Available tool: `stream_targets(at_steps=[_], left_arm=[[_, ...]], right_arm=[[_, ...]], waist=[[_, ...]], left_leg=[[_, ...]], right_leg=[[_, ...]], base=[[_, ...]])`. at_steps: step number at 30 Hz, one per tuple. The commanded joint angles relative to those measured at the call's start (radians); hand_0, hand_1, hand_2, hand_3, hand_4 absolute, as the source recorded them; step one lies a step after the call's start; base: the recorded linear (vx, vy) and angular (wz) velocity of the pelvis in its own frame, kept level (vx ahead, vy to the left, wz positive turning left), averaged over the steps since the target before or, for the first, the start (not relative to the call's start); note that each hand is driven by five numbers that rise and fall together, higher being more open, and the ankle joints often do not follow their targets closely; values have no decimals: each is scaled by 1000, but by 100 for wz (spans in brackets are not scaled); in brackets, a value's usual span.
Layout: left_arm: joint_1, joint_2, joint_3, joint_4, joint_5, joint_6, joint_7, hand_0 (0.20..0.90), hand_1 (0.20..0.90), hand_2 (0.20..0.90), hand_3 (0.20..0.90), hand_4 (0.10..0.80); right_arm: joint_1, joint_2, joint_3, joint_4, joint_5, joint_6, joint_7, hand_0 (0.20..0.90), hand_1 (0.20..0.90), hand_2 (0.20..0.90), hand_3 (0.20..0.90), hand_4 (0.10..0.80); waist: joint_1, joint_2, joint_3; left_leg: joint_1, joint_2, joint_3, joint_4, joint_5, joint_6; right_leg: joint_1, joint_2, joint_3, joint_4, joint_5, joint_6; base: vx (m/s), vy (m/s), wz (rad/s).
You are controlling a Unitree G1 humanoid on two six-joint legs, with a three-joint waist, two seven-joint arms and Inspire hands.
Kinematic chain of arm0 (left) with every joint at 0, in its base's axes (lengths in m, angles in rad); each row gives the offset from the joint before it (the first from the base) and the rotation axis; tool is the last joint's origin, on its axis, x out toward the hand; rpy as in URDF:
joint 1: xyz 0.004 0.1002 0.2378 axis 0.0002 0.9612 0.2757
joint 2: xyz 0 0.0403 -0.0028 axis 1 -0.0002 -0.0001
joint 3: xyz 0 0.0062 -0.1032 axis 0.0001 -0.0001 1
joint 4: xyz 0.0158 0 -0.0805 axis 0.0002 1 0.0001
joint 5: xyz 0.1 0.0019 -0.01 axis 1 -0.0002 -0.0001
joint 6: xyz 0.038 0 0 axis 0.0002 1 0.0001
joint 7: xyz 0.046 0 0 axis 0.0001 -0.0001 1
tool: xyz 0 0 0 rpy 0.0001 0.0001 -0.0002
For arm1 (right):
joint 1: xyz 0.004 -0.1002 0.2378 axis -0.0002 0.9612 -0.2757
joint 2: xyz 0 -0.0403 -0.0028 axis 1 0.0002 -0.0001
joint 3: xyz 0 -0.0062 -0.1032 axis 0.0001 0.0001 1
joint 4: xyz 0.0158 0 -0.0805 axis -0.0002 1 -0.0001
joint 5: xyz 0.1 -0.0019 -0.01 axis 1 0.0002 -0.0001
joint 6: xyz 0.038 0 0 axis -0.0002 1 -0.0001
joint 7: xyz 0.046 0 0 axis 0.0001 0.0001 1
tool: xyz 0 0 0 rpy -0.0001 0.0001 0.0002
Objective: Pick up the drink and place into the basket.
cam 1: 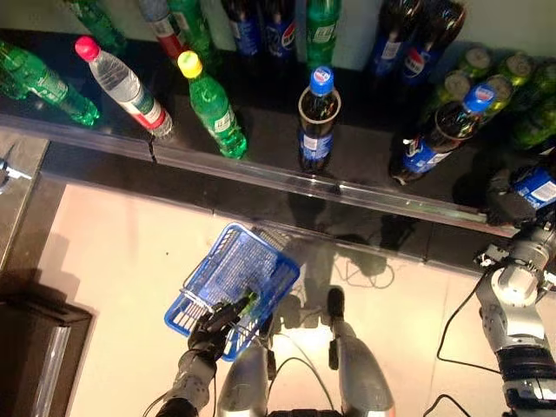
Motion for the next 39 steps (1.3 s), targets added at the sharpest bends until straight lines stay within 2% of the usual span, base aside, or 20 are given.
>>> stream_targets(at_steps=[1,7,8,12,15,20,27,33,39], left_arm=[[133,95,50,-43,16,-108,-7,300,300,300,200,100],[145,94,112,-147,43,-156,-7,300,300,300,200,100],[146,94,113,-149,43,-156,-7,300,300,300,200,100],[173,90,141,-269,56,-144,-8,300,300,300,200,100],[195,85,136,-357,61,-130,-18,300,300,300,200,100],[216,87,111,-492,47,-111,-1,300,300,300,200,100],[249,122,72,-683,22,-64,10,300,300,300,200,100],[278,149,61,-782,5,-24,15,300,300,300,200,100],[259,178,12,-852,-17,11,26,300,300,300,200,100]], right_arm=[[20,-63,-131,-162,-90,-160,0,300,300,300,200,100],[117,19,-95,-249,-91,-129,146,300,300,300,200,100],[119,20,-94,-250,-87,-127,151,300,300,300,200,100],[187,97,-25,-312,-57,-84,303,300,300,300,200,100],[215,137,35,-352,-36,-52,381,300,300,300,200,100],[247,185,136,-398,-3,-37,446,300,300,300,200,100],[288,201,235,-440,14,-65,480,300,300,300,200,100],[297,180,276,-480,37,-55,573,300,300,300,200,100],[207,155,398,-528,93,-47,659,300,300,300,200,100]], waist=[[4,-37,-249],[-3,-36,-299],[-4,-37,-300],[3,-35,-336],[11,-34,-345],[23,-33,-348],[42,-34,-354],[56,-38,-359],[93,-38,-352]], left_leg=[[-84,-9,22,88,-47,16],[-31,-8,30,56,-47,15],[-29,-8,30,55,-47,15],[9,-9,28,28,-45,15],[25,-8,24,21,-43,15],[48,-10,14,13,-42,17],[73,-18,-1,9,-46,20],[86,-16,-10,3,-46,20],[84,-22,-39,6,-41,19]], right_leg=[[29,-35,-23,109,-163,26],[67,-38,-20,95,-168,35],[69,-38,-20,95,-168,35],[101,-41,-32,85,-173,39],[117,-41,-45,86,-179,37],[140,-39,-65,100,-196,33],[172,-43,-89,106,-207,34],[189,-44,-96,95,-204,37],[202,-46,-116,88,-203,35]], base=[[75,50,-2],[62,64,-1],[48,47,0],[65,58,3],[22,57,2],[-4,55,7],[-16,43,14],[-4,9,4],[-9,2,3]])
